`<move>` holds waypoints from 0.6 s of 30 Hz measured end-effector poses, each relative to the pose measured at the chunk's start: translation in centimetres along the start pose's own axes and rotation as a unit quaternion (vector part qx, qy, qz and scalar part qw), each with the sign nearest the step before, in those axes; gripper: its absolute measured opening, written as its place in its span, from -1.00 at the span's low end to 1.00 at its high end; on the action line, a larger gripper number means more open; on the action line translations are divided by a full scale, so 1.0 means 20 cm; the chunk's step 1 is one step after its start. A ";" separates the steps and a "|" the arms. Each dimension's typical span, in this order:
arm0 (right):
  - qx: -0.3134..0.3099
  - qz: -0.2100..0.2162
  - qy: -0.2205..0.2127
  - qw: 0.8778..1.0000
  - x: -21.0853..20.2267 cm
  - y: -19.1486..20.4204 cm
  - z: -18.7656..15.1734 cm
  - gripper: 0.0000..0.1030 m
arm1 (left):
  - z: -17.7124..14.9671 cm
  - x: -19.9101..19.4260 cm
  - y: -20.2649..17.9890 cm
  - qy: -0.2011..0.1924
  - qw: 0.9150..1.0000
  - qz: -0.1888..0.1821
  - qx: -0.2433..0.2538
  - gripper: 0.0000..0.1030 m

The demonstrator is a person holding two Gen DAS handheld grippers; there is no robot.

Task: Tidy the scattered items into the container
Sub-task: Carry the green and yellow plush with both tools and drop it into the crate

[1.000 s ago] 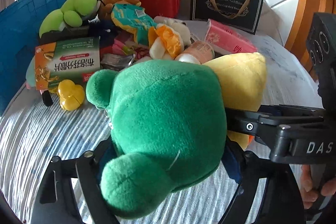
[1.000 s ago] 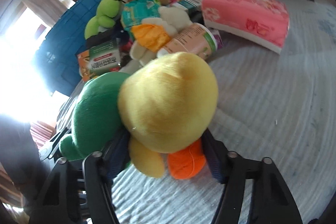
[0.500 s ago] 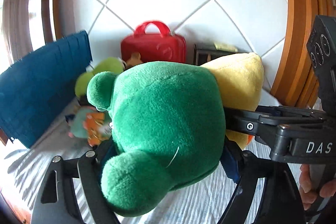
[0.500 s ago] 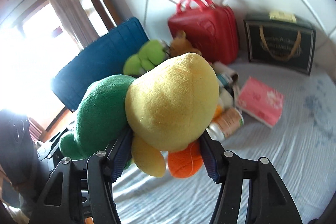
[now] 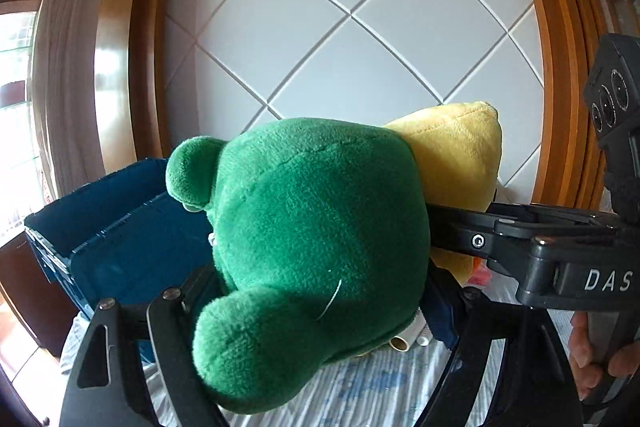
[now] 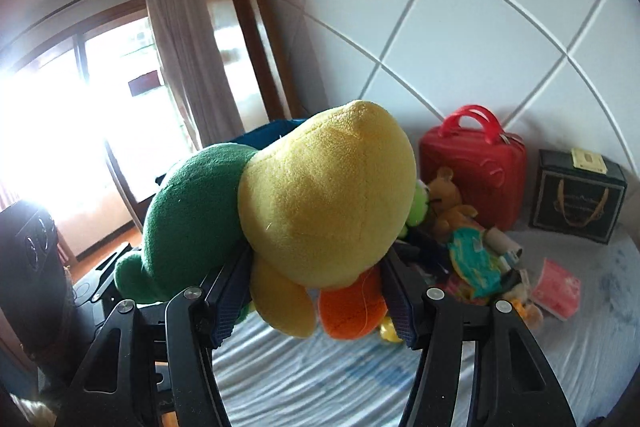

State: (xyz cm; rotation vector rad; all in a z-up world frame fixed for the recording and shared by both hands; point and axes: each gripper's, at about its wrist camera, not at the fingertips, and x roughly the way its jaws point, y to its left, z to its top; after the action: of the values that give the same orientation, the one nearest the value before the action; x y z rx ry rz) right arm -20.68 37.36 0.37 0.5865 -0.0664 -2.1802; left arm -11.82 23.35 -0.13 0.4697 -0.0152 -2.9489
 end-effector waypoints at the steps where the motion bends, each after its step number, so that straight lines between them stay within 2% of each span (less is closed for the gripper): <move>1: -0.003 -0.002 -0.007 1.000 0.03 0.09 0.02 0.18 | 0.02 -0.03 0.08 -0.004 1.000 0.001 0.002 0.61; 7: -0.013 0.008 -0.027 1.000 0.23 0.49 0.13 0.18 | 0.11 -0.09 0.47 -0.021 1.000 0.014 0.008 0.62; 18: -0.054 0.049 -0.011 0.997 0.75 0.87 0.35 0.18 | 0.20 0.09 1.05 -0.025 0.997 0.070 -0.017 0.63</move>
State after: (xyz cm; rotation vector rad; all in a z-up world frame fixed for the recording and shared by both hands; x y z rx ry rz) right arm -18.75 13.93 5.02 0.4881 0.0106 -2.0815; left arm -11.64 2.16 3.85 0.3750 -0.0037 -2.8177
